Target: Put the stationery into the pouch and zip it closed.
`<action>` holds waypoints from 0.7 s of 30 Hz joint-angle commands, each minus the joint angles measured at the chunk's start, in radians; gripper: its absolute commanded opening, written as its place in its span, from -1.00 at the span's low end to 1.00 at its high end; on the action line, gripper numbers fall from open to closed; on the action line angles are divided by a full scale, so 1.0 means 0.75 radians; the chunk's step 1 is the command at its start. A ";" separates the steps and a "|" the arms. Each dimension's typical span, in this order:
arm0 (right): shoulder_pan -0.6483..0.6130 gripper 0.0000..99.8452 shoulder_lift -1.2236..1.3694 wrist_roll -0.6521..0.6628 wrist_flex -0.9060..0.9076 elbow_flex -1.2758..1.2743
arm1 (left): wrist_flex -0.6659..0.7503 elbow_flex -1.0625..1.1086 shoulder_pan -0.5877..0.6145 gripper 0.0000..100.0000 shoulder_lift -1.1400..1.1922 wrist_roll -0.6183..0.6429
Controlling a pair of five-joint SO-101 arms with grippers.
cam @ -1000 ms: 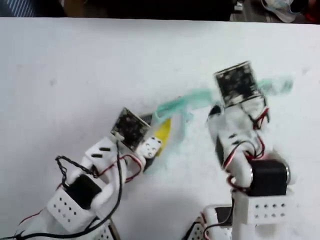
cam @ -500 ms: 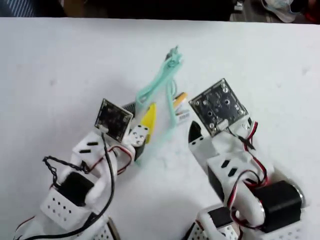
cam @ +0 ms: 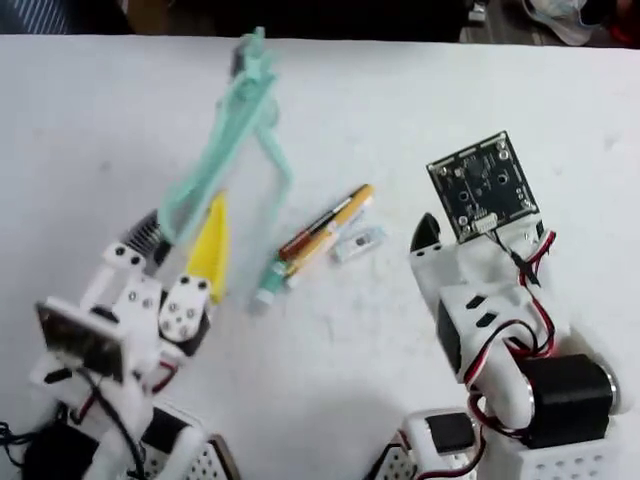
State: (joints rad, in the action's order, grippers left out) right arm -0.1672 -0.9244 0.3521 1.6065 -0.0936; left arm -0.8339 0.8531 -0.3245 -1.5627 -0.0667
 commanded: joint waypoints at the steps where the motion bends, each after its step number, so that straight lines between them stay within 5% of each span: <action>1: 0.011 -0.41 0.007 0.004 -0.056 -0.072 | 0.027 0.084 0.187 -0.94 -0.009 -0.006; 8: 0.011 -0.41 0.007 0.004 -0.228 -0.362 | 0.333 0.507 0.388 -0.94 -0.015 0.135; 16: -0.032 -0.43 0.007 -0.008 -0.377 -0.464 | 0.462 0.716 0.304 -0.94 -0.017 0.076; 21: -0.159 -0.64 0.032 -0.010 -0.472 -0.487 | 0.462 0.781 0.242 -0.93 -0.017 0.074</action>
State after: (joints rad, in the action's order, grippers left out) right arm -0.2363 -0.9106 0.3521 1.3011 -0.4649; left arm -0.5224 1.4223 -0.0974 -1.5704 -0.0038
